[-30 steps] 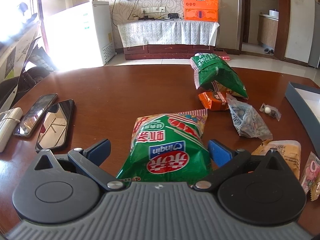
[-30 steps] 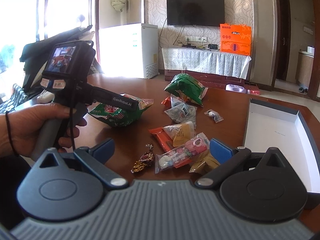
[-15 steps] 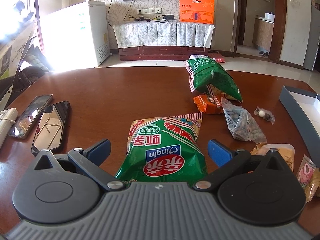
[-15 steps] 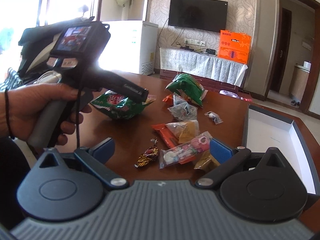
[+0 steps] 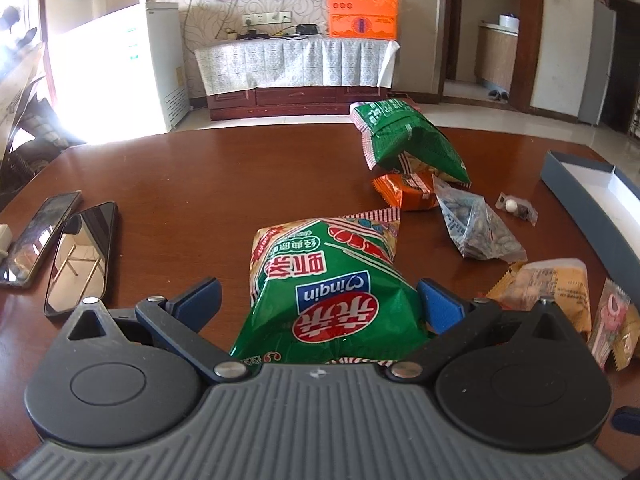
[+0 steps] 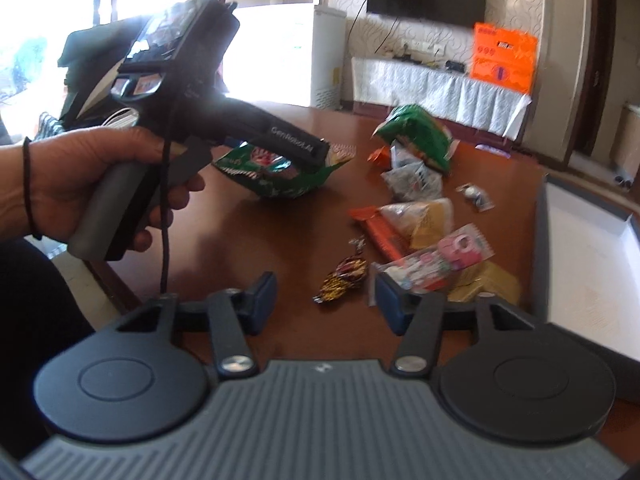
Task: Organize snacks
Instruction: 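Grasp the gold-wrapped chocolate with the right tool while the left tool holds the green bag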
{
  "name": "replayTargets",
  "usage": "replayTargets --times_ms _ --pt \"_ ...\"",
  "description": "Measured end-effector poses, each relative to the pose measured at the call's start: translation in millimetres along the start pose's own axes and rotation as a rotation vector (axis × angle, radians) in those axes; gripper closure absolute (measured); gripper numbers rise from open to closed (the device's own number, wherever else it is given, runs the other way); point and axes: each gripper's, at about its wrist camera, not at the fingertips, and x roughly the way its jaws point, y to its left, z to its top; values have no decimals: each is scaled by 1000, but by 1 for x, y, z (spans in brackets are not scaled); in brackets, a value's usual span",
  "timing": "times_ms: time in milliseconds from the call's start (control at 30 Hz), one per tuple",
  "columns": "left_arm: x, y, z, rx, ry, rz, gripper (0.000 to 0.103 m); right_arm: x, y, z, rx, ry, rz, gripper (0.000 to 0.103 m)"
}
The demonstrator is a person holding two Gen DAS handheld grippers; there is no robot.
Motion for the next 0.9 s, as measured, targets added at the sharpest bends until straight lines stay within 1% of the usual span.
replayTargets --times_ms 33,67,167,233,367,533,733,800,900 --pt "2 0 0 9 4 -1 0 4 1 0 4 13 0 57" --pt "4 0 -1 16 10 1 0 9 2 0 14 24 0 58" --pt "10 4 -3 22 24 18 0 26 4 2 42 53 -2 59" --pt "13 6 -1 9 31 15 0 36 8 1 38 69 -21 59" --pt "18 3 2 -8 31 10 0 42 7 3 73 54 -58 60" --pt "32 -8 7 21 36 13 0 45 6 2 85 34 -139 59" --pt "50 -12 9 46 62 2 0 52 11 8 65 22 -171 59" --pt "53 -13 9 59 67 -9 9 56 13 10 62 18 -182 60" --pt "53 -13 9 74 59 -27 15 59 13 13 59 13 -191 60"
